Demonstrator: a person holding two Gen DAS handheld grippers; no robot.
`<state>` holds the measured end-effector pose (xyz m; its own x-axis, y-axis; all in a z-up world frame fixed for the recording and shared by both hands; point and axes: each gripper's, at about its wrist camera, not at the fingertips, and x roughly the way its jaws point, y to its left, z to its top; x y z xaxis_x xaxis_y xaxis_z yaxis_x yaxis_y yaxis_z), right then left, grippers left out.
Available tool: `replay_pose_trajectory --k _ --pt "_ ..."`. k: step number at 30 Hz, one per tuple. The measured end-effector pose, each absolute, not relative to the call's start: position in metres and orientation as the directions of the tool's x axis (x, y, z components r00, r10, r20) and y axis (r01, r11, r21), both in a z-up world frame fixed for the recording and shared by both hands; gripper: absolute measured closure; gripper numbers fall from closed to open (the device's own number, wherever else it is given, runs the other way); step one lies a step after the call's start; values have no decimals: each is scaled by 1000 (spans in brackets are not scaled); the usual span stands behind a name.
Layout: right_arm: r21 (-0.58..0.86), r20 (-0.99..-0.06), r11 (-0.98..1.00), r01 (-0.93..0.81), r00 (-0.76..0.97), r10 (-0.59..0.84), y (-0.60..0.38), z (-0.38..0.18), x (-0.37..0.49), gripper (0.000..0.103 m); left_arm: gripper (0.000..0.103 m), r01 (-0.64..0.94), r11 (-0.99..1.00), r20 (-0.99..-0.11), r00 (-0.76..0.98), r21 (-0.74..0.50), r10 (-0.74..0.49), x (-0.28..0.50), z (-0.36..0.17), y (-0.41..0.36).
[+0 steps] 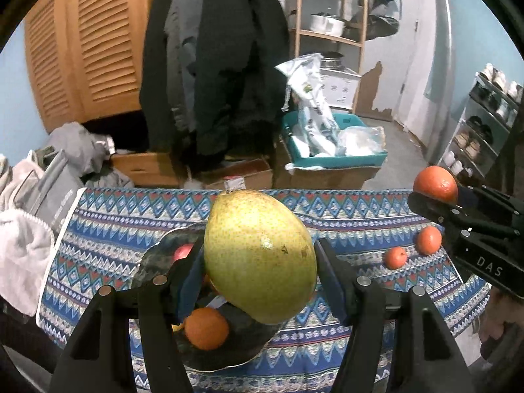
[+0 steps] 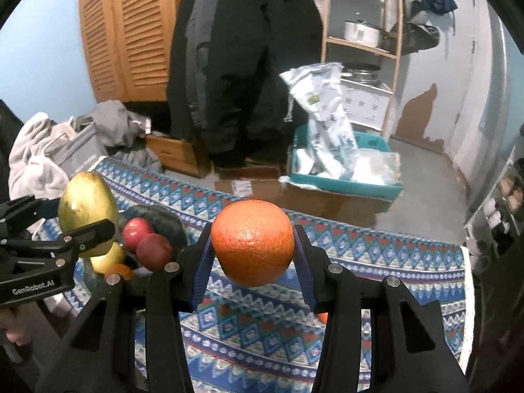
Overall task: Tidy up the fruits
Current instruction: 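Carry the pear and the orange toward the glass bowl with both grippers, then lower the pear and the orange into the bowl and open both grippers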
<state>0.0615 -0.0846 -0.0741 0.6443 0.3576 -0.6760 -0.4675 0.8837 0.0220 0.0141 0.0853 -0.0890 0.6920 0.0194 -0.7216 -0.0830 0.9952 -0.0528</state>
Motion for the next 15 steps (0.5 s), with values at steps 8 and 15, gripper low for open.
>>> replay_pose_trajectory --k 8,15 --pt "57 -704 856 -515 587 400 -50 -89 68 58 37 -151 986 -751 659 -71 47 7 -108 121" --pt "85 -745 829 -552 517 421 -17 -113 73 58 37 -185 979 -781 622 -82 52 6 -128 143"
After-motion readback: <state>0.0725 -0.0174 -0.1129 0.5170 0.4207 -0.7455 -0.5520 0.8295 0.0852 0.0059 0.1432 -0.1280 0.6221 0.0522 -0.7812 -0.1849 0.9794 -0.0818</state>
